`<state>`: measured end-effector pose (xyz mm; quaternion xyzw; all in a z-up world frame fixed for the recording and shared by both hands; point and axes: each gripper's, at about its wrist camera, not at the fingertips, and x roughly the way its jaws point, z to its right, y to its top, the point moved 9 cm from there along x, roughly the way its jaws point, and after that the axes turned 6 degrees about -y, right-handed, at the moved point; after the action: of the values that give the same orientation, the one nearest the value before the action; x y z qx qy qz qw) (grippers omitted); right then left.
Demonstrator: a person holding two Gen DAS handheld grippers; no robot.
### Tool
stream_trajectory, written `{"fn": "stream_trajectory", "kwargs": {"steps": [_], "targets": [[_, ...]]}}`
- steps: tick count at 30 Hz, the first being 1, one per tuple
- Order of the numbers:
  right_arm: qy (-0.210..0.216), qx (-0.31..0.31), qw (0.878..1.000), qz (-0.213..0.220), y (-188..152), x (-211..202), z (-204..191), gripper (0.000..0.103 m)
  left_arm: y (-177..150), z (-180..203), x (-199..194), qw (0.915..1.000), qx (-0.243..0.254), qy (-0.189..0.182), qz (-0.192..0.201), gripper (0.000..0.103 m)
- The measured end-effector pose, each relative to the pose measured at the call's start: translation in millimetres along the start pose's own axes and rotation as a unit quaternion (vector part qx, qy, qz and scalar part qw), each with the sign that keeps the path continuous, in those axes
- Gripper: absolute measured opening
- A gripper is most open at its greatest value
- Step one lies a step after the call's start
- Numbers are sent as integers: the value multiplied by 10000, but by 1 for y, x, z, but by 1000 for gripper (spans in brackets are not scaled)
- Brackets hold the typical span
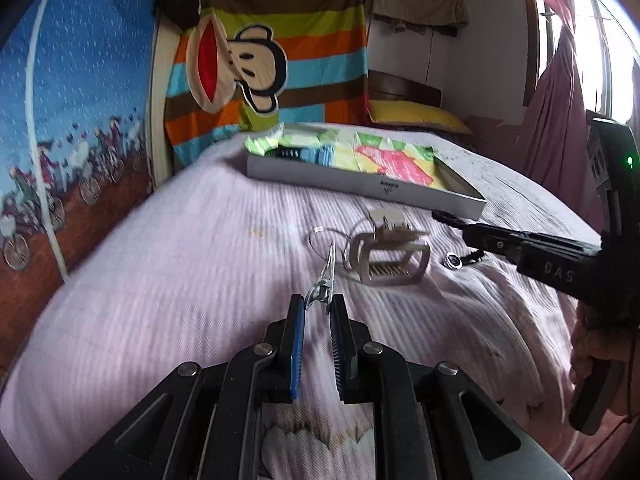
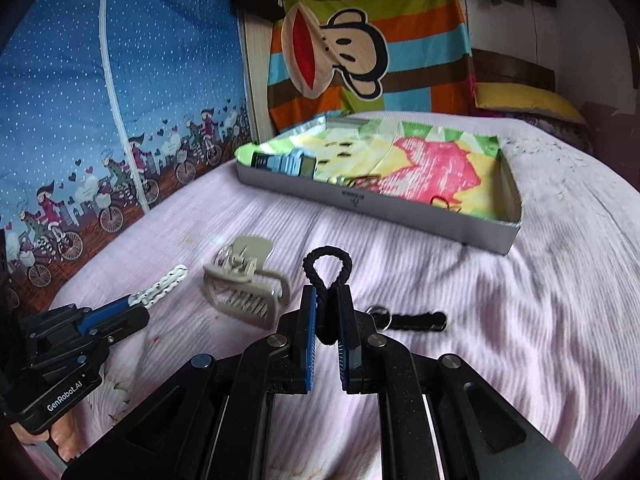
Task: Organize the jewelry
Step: 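Carry the chain and hair tie over the tray and open both tools to drop them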
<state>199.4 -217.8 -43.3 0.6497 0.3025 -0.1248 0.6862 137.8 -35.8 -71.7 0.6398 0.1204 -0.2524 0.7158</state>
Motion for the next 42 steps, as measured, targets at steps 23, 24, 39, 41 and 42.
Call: {"fn": "stream_trajectory", "kwargs": {"steps": [23, 24, 39, 41, 42], "targets": [[-530, 522, 9905, 1160, 74, -6, 64, 9, 112, 17, 50, 9957, -363, -505, 683, 12], [-568, 516, 9902, 1166, 77, -2, 68, 9, 117, 18, 55, 9957, -363, -527, 672, 12], [-948, 599, 9917, 624, 81, 72, 93, 8, 151, 33, 159, 9971, -240, -706, -144, 12], [-937, 638, 9920, 558, 77, 75, 95, 8, 149, 33, 167, 9967, -275, -717, -257, 12], [-940, 678, 9918, 534, 76, 76, 96, 8, 148, 33, 172, 9964, -292, -720, -326, 12]]}}
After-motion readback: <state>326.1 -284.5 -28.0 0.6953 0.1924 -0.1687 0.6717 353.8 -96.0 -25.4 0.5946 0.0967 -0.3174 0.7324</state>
